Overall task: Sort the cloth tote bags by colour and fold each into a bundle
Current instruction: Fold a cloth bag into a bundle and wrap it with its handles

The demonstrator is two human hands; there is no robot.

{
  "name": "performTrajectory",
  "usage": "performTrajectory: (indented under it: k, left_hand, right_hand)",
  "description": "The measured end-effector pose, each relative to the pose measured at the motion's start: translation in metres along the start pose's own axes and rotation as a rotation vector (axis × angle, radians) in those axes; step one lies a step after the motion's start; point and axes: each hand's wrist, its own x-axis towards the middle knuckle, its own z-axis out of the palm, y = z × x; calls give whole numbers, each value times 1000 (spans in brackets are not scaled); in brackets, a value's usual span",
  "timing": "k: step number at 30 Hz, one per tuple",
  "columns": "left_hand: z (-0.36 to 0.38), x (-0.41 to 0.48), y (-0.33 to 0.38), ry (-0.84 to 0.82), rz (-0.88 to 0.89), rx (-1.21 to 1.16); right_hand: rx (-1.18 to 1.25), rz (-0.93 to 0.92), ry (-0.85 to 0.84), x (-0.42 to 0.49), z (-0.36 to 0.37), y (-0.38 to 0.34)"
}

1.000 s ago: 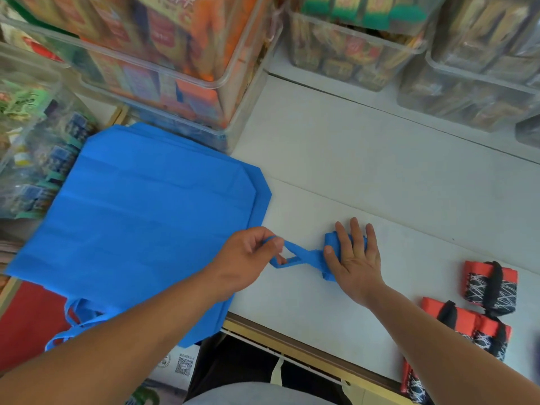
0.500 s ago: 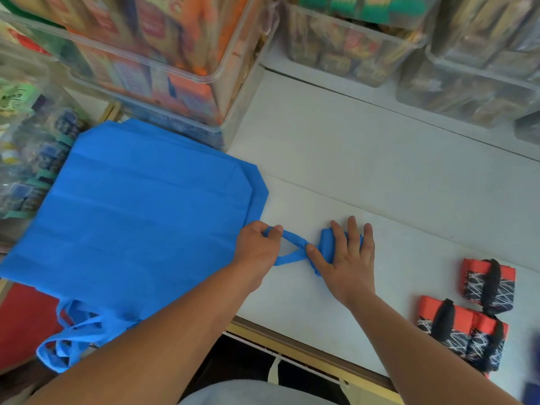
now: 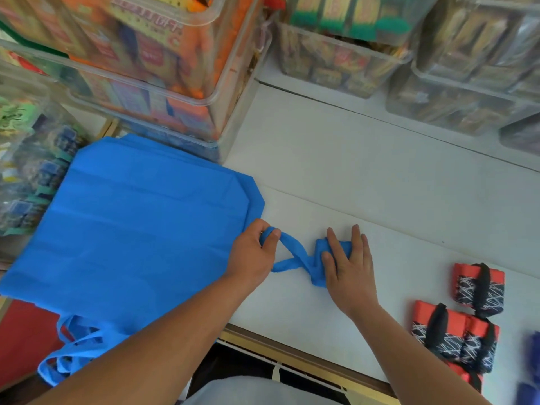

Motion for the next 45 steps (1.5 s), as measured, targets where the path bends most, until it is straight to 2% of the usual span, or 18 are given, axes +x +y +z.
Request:
performTrajectory:
  k: [2,3,6,8,10,12,15,19,22,25,29,34,38,42,45]
  left_hand:
    - [4,1,1,38,-4,-14]
    - [5,1,2,55,-7,-37]
    - [5,1,10,69,-57,-182]
    - [3,1,17,12,-99,-316]
    - [4,2,19,-41,-99,-305]
    - [4,2,14,-50,-98,-203]
    - [2,5,0,-37,-191,-44]
    - [0,4,1,-152,-316,100]
    - [0,-1,22,-329,-329,165]
    - [3,-13,59,-486,-250,193]
    - [7,-34,113,-617,-167,130]
    - [3,-64,152,-707,-97,117]
    - [6,-89,166,-714,-141,97]
    - [6,-104,162,-595,-103,-101]
    - [10,-116,146,-525,-45,-49]
  right_hand:
    - [-25,123,86,-3,-5,-9]
    - [28,261,85,-3,-9,-13]
    - [339,596,23,2,-17,-18]
    - [465,664,27,5,-16,-16]
    - [628,682,56,9,-14,-14]
    - [750,660,33,9,-17,-17]
    - [918,581,-113,-1,-31,-20]
    - [1024,338,-264,-27,-74,-21]
    - [918,91,-316,-45,-114,-26]
    - [766,-104,-364,-58,-149,-33]
    - [456,-344,-272,-59,-162,-27]
    - [567,-260,-196,-68,-176,-18]
    - [561,-245,-247,-79,-180,-10]
    - [602,-123,-207,-86,-186,6]
    - [689,-41,-143,-93,-191,8]
